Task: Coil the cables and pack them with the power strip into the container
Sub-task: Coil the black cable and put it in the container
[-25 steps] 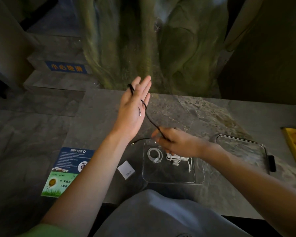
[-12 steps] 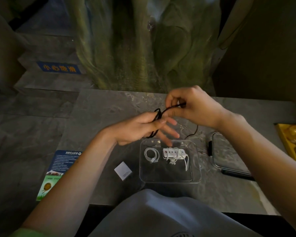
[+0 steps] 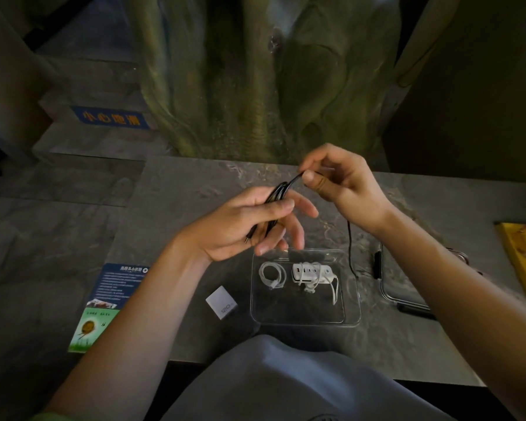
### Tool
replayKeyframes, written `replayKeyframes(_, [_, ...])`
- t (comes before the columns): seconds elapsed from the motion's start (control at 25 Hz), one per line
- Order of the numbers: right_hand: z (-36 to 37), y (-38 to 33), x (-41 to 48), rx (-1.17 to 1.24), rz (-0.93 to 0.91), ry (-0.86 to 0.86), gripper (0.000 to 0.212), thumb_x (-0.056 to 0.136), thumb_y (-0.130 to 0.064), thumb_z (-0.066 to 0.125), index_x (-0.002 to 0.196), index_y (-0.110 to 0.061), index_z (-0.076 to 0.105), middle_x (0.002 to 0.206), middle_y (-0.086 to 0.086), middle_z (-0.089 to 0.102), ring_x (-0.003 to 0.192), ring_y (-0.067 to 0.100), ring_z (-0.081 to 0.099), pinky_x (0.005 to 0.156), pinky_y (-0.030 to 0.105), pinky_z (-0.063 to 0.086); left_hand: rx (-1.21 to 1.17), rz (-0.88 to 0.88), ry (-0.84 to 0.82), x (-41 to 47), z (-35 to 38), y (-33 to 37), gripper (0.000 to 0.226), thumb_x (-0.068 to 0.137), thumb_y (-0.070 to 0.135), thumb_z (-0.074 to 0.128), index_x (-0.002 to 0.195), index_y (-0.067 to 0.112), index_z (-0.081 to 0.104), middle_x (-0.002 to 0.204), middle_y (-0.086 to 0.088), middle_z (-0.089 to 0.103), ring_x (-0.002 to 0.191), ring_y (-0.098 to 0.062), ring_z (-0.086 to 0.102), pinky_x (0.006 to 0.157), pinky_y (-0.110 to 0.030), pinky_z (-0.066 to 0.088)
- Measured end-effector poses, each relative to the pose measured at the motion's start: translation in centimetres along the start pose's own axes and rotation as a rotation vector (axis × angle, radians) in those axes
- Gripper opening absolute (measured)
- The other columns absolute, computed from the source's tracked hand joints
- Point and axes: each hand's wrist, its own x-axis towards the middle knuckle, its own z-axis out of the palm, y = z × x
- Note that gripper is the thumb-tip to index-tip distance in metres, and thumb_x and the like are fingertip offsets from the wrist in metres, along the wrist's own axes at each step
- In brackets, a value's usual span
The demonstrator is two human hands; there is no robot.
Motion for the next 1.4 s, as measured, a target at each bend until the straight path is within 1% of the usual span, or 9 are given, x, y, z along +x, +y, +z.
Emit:
replayKeyframes(0.16, [0.1, 0.7, -0.2, -0.092, 0.030, 0.042, 0.015, 0.097, -0.012, 0.053, 0.099, -0.002, 0.063, 0.079, 0.022, 0.062, 0.064, 0.036, 0.058, 0.056, 0.045, 0.048, -0.163, 0.087, -0.038, 0.5, 1.1, 0.2, 0.030, 0.095, 0.013, 0.036, 0.108, 0.004, 0.061, 0.077, -0.008, 0.071, 0.047, -0.007, 0.059, 0.059, -0.016, 0.050])
replayKeyframes(0.36, [2.5, 1.5, -1.3, -0.303, 0.130, -0.084, 0.023, 0.093, -0.004, 0.045, 0.078, -0.013, 0.061, 0.059, -0.009, 0.062, 0.053, 0.008, 0.062, 0.054, 0.023, 0.047, -0.311, 0.347, 0.100, 2.5, 1.7, -0.2, 0.038, 0.097, 0.010, 0.032, 0.128, 0.002, 0.051, 0.114, -0.008, 0.070, 0.101, -0.017, 0.068, 0.089, -0.027, 0.053])
replayKeyframes(0.56, [4.0, 1.2, -3.1, -0.394, 0.193, -0.336, 0.019, 0.100, -0.015, 0.050, 0.118, -0.013, 0.052, 0.058, -0.010, 0.055, 0.053, -0.001, 0.057, 0.054, 0.013, 0.042, -0.066, 0.399, 0.408, 3.5, 0.2, -1.3, 0.043, 0.103, 0.007, 0.030, 0.145, 0.000, 0.026, 0.140, -0.007, 0.053, 0.129, -0.021, 0.052, 0.103, -0.033, 0.044])
replayKeyframes(0.68, [3.4, 0.8, -2.6, -0.600, 0.198, -0.427, 0.029, 0.097, -0.026, 0.053, 0.124, -0.016, 0.048, 0.066, -0.011, 0.056, 0.056, 0.001, 0.055, 0.061, 0.022, 0.047, 0.451, 0.280, 0.476, 3.4, -0.6, -2.6, 0.051, 0.103, 0.017, 0.036, 0.150, 0.004, 0.020, 0.148, 0.002, 0.042, 0.135, -0.009, 0.041, 0.111, -0.026, 0.035])
replayKeyframes(0.8, [1.7, -0.2, -1.8, -0.826, 0.152, -0.484, 0.023, 0.095, -0.034, 0.053, 0.117, -0.029, 0.057, 0.088, -0.006, 0.066, 0.075, 0.016, 0.065, 0.073, 0.041, 0.056, 0.820, 0.122, 0.400, 3.3, -0.8, -3.0, 0.045, 0.103, 0.020, 0.038, 0.146, 0.008, 0.034, 0.135, 0.027, 0.042, 0.129, 0.006, 0.039, 0.103, -0.005, 0.029])
replayKeyframes(0.92, [-0.4, -1.8, -1.0, -0.806, 0.084, -0.395, 0.014, 0.091, -0.036, 0.061, 0.103, -0.033, 0.066, 0.096, -0.012, 0.067, 0.083, 0.009, 0.064, 0.077, 0.039, 0.056, 0.856, 0.036, 0.324, 2.7, -1.3, -2.5, 0.029, 0.102, 0.019, 0.039, 0.124, 0.017, 0.058, 0.112, 0.013, 0.065, 0.108, 0.007, 0.058, 0.090, -0.007, 0.040])
replayKeyframes(1.08, [-3.1, -2.7, 0.5, -0.661, 0.012, -0.243, 0.020, 0.084, -0.038, 0.067, 0.094, -0.021, 0.068, 0.091, -0.010, 0.064, 0.082, 0.003, 0.062, 0.076, 0.027, 0.052, 0.495, -0.117, 0.158, 1.6, -0.8, -1.5, 0.040, 0.102, 0.029, 0.031, 0.118, 0.006, 0.060, 0.081, -0.003, 0.072, 0.075, -0.013, 0.069, 0.074, -0.020, 0.048])
replayKeyframes(1.2, [-3.1, -1.8, 0.8, -0.533, -0.026, -0.169, 0.017, 0.090, -0.029, 0.066, 0.093, -0.012, 0.069, 0.086, -0.005, 0.065, 0.078, 0.004, 0.061, 0.070, 0.018, 0.047, 0.185, -0.025, 0.109, 1.4, 0.4, -0.9, 0.040, 0.100, 0.029, 0.032, 0.113, 0.004, 0.060, 0.057, 0.001, 0.053, 0.044, -0.010, 0.044, 0.046, -0.021, 0.035])
replayKeyframes(1.4, [0.1, 0.8, -0.4, -0.312, 0.075, -0.088, 0.019, 0.101, -0.019, 0.047, 0.095, -0.011, 0.062, 0.074, 0.000, 0.064, 0.064, 0.004, 0.060, 0.060, 0.020, 0.044, -0.229, 0.201, 0.100, 2.0, 1.2, -0.7, 0.038, 0.096, 0.019, 0.036, 0.118, -0.004, 0.057, 0.053, 0.007, 0.051, 0.038, -0.001, 0.040, 0.045, -0.022, 0.019])
